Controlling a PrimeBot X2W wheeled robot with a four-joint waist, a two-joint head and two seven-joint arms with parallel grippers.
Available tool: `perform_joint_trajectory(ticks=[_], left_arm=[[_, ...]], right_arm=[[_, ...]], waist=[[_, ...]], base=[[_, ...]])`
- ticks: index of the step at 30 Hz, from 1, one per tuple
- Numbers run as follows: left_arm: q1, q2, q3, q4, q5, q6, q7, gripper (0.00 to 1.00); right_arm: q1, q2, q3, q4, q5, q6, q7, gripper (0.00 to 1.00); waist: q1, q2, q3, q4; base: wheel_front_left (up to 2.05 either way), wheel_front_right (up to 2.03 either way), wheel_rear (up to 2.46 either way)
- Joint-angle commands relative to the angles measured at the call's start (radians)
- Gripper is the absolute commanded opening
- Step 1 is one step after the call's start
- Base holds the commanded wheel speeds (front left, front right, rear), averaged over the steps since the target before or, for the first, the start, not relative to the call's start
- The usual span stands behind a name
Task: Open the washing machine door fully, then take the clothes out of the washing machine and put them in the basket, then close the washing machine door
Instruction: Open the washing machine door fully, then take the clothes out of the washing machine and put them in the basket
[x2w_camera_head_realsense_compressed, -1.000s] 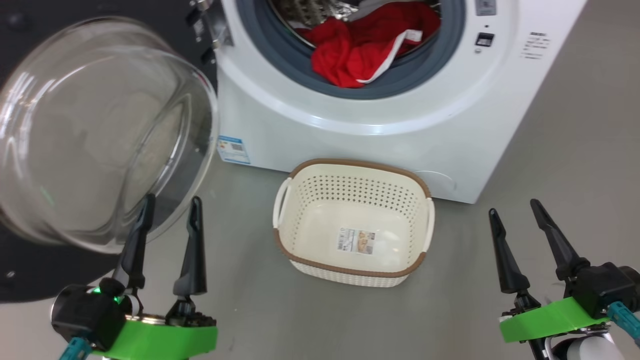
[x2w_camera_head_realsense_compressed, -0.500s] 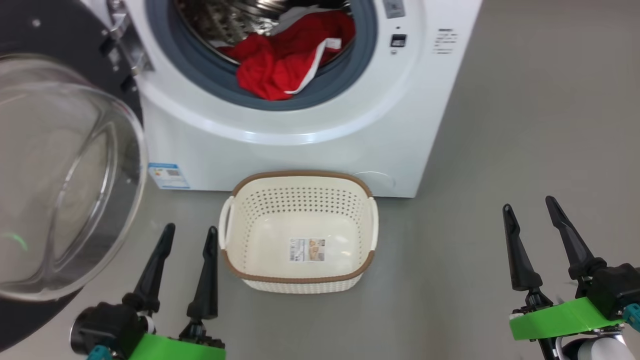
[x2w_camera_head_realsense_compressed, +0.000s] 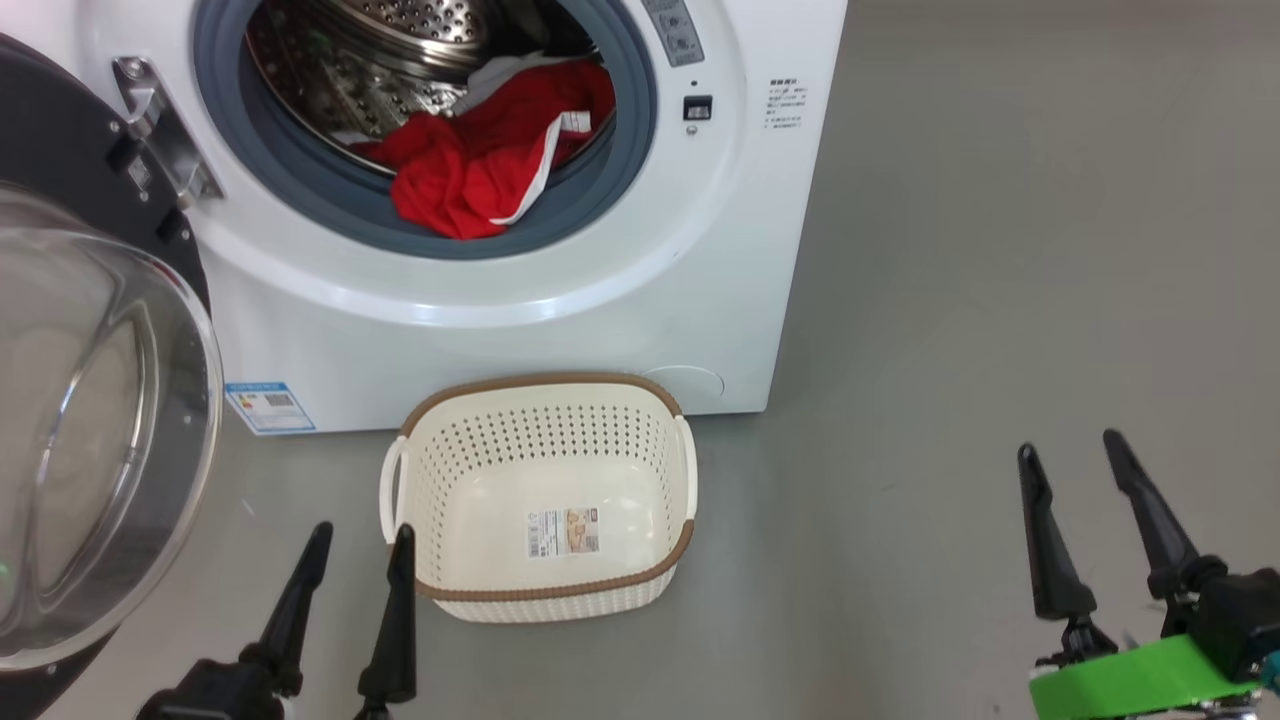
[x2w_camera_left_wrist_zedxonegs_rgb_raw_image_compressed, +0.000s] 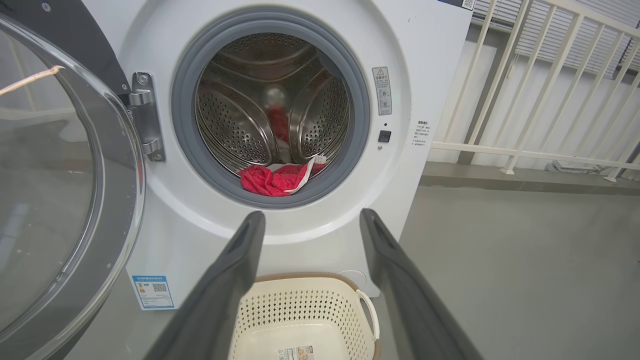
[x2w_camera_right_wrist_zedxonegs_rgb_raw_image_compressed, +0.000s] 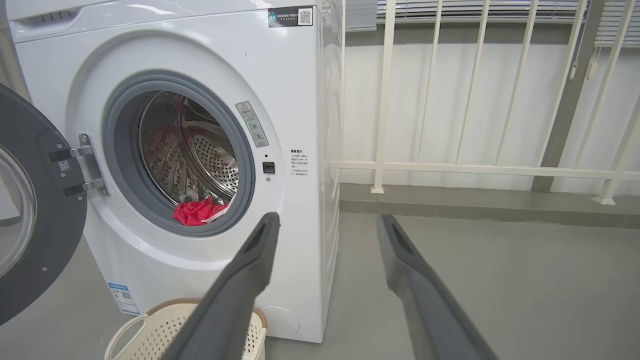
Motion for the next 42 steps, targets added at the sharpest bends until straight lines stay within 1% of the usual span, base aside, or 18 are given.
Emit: perform_joint_trajectory(ticks=[1,7,13,19,33,42], left_arm=[[-0.002,0.014,0.04,-0.019,0.002,0.006,-0.009,1.0],[0.051,0.016,0.058,-0.024,0.004,-0.004,-0.009,1.0],[0.08,0.016,0.072,-0.049,0.014,-0.025,-0.009,1.0],[0.091,0.02,0.063,-0.047,0.039,-0.029,-0.009,1.0],[0.097,0.011,0.073,-0.041,0.052,-0.018,-0.009,1.0],[0.088,0.008,0.065,-0.027,0.06,-0.02,-0.009,1.0]], right_arm=[[0.004,-0.009,0.021,-0.026,-0.013,0.006,-0.006,1.0],[0.059,-0.009,0.015,-0.024,-0.012,0.006,-0.006,1.0],[0.076,-0.009,0.01,-0.029,-0.007,0.006,-0.006,1.0],[0.084,-0.009,0.005,-0.031,-0.005,0.006,-0.006,1.0],[0.089,-0.009,0.005,-0.034,-0.009,0.006,-0.006,1.0],[0.087,-0.009,0.01,-0.027,-0.007,0.006,-0.006,1.0]], waist=[[0.0,0.0,-0.017,-0.004],[0.0,0.0,-0.069,-0.009],[0.0,0.0,-0.093,-0.011],[0.0,0.0,-0.106,-0.007],[0.0,0.0,-0.104,-0.001],[0.0,0.0,-0.106,-0.002]], base=[[0.0,0.0,0.0],[0.0,0.0,0.0],[0.0,0.0,0.0],[0.0,0.0,0.0],[0.04,-0.04,0.0],[1.01,-1.01,0.0]])
